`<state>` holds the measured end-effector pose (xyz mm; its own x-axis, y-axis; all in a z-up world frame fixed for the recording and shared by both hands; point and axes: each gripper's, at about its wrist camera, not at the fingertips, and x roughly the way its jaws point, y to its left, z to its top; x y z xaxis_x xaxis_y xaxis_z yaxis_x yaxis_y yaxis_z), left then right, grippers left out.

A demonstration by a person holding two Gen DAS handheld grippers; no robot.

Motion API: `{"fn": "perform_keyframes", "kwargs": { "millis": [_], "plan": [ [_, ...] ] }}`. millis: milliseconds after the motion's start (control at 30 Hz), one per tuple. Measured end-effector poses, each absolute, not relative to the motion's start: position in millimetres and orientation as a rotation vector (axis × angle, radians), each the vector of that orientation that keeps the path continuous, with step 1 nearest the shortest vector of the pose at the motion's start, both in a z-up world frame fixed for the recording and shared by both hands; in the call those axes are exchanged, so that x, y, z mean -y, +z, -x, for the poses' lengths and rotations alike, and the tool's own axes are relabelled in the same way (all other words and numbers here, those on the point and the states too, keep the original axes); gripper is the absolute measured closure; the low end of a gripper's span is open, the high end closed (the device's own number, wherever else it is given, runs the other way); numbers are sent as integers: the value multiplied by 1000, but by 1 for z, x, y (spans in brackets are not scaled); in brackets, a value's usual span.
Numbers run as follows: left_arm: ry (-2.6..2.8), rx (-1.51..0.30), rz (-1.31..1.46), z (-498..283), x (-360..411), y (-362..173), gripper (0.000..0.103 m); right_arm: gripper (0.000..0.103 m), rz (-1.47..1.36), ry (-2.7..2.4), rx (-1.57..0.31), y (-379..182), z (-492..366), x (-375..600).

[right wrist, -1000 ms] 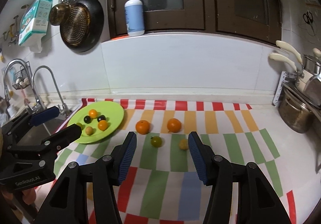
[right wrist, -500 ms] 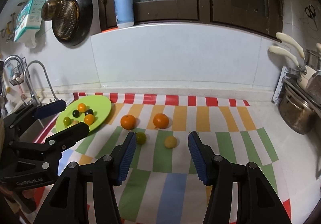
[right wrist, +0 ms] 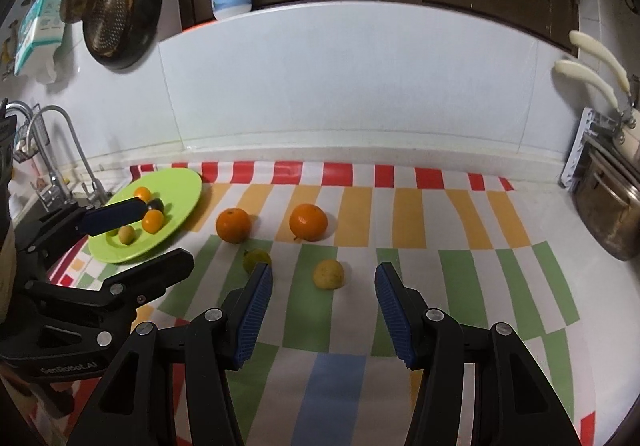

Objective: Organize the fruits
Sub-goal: 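Move both open grippers back from the plate toward the remaining fruits, then grasp a green-yellow fruit with the left gripper while the right grasps a pale yellow fruit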

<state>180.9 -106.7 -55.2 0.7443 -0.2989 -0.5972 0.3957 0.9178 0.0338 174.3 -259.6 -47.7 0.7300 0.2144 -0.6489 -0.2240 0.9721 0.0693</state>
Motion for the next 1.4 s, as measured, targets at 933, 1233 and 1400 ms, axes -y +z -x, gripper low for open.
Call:
{"fn": "perform_keyframes", "kwargs": {
  "millis": [933, 1233, 1400],
  "plan": [
    [-468, -869, -94, -252, 121, -117, 66, 63, 1, 272, -879, -118, -236, 256],
    [-458, -871, -89, -252, 122, -117, 75, 73, 28, 296, -881, -116, -236, 250],
    [-438, -857, -90, -246, 116, -112, 75, 73, 24, 289, -868, -109, -230, 248]
  ]
}}
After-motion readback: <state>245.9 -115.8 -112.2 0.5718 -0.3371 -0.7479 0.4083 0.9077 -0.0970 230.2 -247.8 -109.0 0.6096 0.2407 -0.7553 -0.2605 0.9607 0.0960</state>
